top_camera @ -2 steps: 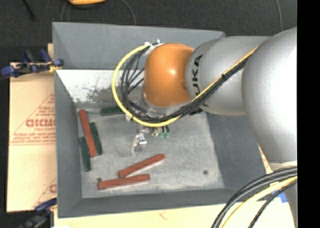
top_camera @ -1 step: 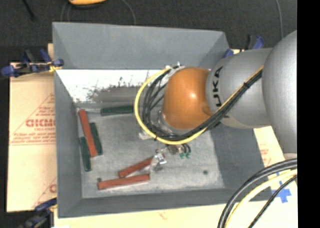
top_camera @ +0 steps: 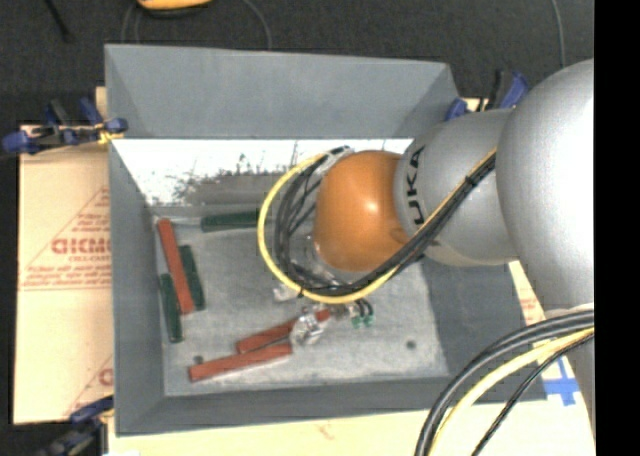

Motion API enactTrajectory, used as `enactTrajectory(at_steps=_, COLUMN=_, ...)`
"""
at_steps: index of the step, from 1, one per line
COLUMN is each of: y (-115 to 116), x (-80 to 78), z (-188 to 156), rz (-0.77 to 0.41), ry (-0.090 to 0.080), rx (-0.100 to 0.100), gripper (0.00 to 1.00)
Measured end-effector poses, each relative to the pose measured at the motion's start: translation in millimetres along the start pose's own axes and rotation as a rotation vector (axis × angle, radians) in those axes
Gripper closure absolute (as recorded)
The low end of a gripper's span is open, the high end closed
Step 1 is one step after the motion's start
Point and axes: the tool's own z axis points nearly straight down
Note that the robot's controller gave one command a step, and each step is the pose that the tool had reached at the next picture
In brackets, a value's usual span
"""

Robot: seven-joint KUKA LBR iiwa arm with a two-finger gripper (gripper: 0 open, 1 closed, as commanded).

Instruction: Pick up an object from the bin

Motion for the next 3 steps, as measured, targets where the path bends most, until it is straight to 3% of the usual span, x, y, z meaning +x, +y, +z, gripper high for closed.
enactTrajectory(at_steps=1, y=0.4, x=0.1, z=-0.1, rz=0.0, ry=0.0, rx=-0.001, gripper=1.0)
enactTrajectory(at_steps=2, y=1.9, x=-3.4, z=-35.4, rz=0.011, ry=0.002, rx=-0.005, gripper=1.0)
enactTrajectory(at_steps=3, y=-42.8, x=-8.0, z=-200.7, rz=-0.765, ry=-0.012, rx=0.001, gripper=1.0)
